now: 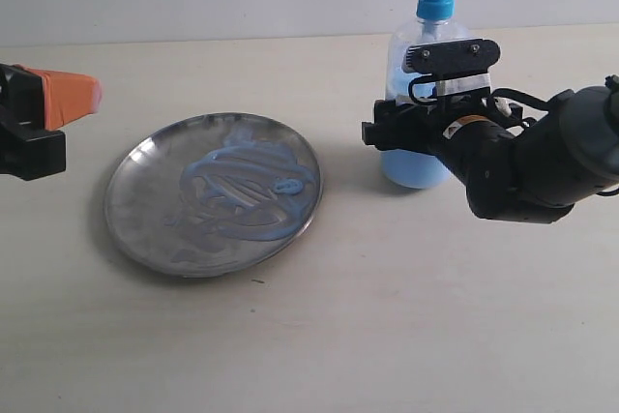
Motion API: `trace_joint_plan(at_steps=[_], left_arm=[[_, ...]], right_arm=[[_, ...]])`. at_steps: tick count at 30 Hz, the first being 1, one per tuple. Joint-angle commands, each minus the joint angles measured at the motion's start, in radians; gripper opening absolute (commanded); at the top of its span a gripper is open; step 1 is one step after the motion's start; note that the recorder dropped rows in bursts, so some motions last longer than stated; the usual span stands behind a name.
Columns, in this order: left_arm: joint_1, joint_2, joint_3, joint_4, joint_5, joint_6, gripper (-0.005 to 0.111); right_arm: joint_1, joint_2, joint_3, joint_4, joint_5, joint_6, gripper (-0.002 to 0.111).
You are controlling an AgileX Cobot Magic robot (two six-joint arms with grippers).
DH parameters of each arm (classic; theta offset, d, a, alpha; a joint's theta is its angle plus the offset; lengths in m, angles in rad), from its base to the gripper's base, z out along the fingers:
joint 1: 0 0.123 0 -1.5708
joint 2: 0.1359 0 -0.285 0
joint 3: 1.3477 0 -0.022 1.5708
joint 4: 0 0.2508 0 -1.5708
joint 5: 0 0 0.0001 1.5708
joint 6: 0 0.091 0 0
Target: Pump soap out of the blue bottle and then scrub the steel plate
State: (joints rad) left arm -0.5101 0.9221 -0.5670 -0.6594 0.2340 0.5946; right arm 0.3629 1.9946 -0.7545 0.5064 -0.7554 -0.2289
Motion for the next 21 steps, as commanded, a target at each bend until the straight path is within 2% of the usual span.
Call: trace_joint_plan(at_steps=[1, 11, 21], left_arm=[[0.002, -0.008, 0.008, -0.009, -0.012, -0.004, 0.000], [0.002, -0.008, 0.008, -0.009, -0.012, -0.004, 0.000], [0.002, -0.008, 0.008, -0.009, -0.012, -0.004, 0.000]], right_arm=[[-0.002, -0.006, 0.002, -0.012, -0.042, 0.007, 0.000], [-0.002, -0.006, 0.002, -0.012, -0.046, 0.032, 0.000], [-0.002, -0.006, 0.002, -0.012, -0.051, 0.032, 0.024]])
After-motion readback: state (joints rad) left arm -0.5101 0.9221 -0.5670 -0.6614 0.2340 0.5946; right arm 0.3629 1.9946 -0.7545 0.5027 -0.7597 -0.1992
